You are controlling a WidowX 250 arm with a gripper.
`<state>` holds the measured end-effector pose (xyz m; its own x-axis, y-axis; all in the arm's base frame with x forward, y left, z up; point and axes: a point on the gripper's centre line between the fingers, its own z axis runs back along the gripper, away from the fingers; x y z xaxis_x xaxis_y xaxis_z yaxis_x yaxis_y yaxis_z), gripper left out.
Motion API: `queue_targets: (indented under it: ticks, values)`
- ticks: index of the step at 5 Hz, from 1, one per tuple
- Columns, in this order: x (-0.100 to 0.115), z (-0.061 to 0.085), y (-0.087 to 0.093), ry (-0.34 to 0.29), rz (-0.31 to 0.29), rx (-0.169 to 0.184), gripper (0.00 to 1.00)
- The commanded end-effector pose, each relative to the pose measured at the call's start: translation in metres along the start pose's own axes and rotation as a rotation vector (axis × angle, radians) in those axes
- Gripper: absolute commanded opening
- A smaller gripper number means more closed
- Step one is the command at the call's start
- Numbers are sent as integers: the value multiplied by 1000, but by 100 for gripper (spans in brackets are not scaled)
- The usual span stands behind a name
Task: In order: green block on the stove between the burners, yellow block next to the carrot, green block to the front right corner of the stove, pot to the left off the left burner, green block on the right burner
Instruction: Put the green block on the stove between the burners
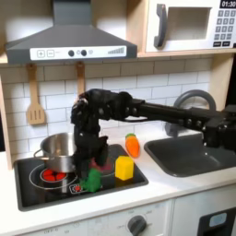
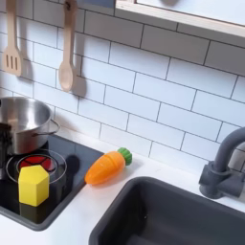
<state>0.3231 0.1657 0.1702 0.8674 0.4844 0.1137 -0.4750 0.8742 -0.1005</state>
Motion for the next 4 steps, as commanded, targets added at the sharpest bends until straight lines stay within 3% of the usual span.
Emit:
queue_targets:
  ticks: [1, 4]
  values:
    - [4, 9, -6, -16, 13, -21, 100]
    - [1, 3, -3, -16, 24, -21, 100]
